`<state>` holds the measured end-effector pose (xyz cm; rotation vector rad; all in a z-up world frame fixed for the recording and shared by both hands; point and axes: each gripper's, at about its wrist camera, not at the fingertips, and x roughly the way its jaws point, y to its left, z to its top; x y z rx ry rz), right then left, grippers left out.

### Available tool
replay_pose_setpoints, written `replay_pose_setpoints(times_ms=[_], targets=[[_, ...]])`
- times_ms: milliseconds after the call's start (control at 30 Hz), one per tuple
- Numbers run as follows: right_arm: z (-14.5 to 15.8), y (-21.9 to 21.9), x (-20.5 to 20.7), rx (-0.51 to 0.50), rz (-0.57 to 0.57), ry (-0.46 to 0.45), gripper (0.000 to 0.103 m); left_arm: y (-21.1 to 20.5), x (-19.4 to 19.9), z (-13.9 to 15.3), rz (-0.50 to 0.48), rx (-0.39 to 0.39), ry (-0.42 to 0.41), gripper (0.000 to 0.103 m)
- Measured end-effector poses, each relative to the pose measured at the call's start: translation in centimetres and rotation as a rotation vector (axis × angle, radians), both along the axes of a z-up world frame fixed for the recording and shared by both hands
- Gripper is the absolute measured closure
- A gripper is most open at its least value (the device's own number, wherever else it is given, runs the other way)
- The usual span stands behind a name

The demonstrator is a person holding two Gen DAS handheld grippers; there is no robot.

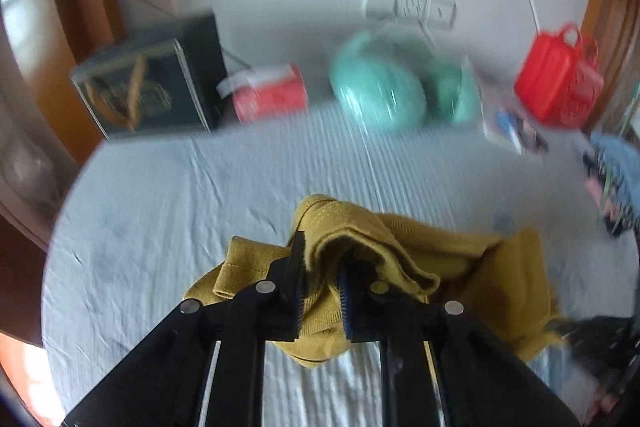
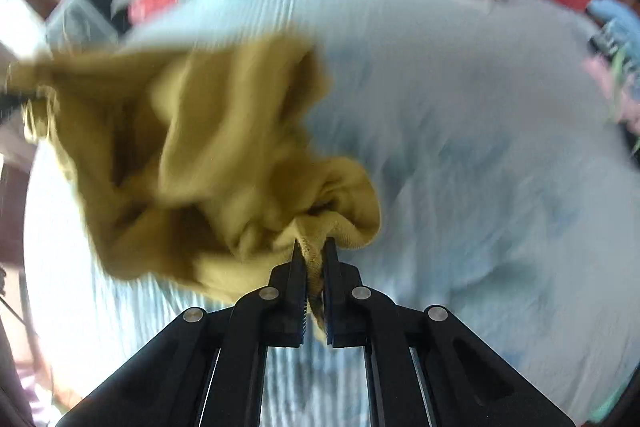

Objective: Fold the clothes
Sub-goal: 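Grasp the shirt with the left gripper while the right gripper grasps another edge and lifts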

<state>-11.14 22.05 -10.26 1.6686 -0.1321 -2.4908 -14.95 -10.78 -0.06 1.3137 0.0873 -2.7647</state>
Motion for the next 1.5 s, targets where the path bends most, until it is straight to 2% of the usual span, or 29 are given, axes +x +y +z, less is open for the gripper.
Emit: replay_pose_setpoints(times_ms=[100,167,200,300,333,367,533,633,667,700,800,900,1067,1100,1133,1167,1200,1233,1400,1500], targets=[[5.1,3.1,0.9,-0.022,-0.081,0.147,0.097,-1.8,0.3,3.1,0.028,-0.002,0.063,0.089],[7.3,4.8,2.4,-0.024,-0.124,0.194,0.097,-3.0,1.0,3.6,0.041,0.028,0.048,0.089],[8.4,5.6,3.2,-0.025,-0.145,0.218,0.097,-3.5,1.4,3.4,0.043,0.047,0.029,0.084],[11.7,8.2,5.5,-0.028,-0.209,0.289,0.097,-4.4,3.4,1.0,0.044,0.103,-0.045,0.050],[11.5,8.6,6.1,-0.019,-0.225,0.288,0.097,-4.4,4.3,0.0,0.047,0.116,-0.066,0.044],[10.7,9.0,6.9,-0.007,-0.237,0.259,0.097,-4.4,5.2,-1.0,0.053,0.125,-0.084,0.042],[4.0,11.3,10.2,-0.022,-0.280,0.040,0.097,-4.2,8.1,-5.7,0.071,0.200,-0.205,0.042],[0.9,12.0,11.4,-0.040,-0.293,-0.029,0.094,-3.8,9.1,-7.2,0.070,0.221,-0.244,0.042],[0.4,12.2,11.6,-0.043,-0.297,-0.038,0.089,-3.3,9.0,-7.3,0.063,0.218,-0.242,0.042],[-0.1,12.3,11.7,-0.045,-0.300,-0.047,0.078,-2.9,8.8,-7.4,0.057,0.211,-0.240,0.042],[-0.6,12.5,11.4,-0.048,-0.306,-0.046,0.057,-1.2,7.1,-7.8,0.040,0.184,-0.233,0.042],[-0.6,12.4,10.5,-0.049,-0.292,-0.037,0.049,0.1,4.9,-9.1,0.031,0.151,-0.238,0.042],[-1.7,12.1,8.3,-0.041,-0.256,-0.037,0.039,2.1,1.7,-13.1,0.013,0.100,-0.303,0.042],[-1.9,12.1,7.8,-0.039,-0.249,-0.041,0.035,2.4,1.3,-14.0,0.010,0.091,-0.315,0.044],[-2.2,12.0,7.3,-0.036,-0.242,-0.047,0.032,2.5,1.0,-14.7,0.014,0.084,-0.326,0.067],[-2.5,12.0,6.9,-0.032,-0.235,-0.052,0.027,2.4,1.1,-14.9,0.020,0.084,-0.331,0.078],[-2.8,12.0,6.6,-0.026,-0.230,-0.058,0.025,2.4,1.4,-14.9,0.025,0.086,-0.335,0.083],[-3.2,11.9,6.1,-0.020,-0.223,-0.066,0.025,2.1,1.9,-14.4,0.027,0.093,-0.331,0.093],[-4.8,11.8,5.1,-0.009,-0.191,-0.109,0.025,0.2,7.1,-9.7,0.017,0.140,-0.288,0.093],[-5.9,11.9,5.4,-0.001,-0.195,-0.138,0.025,0.0,11.1,-7.8,-0.057,0.157,-0.304,0.093]])
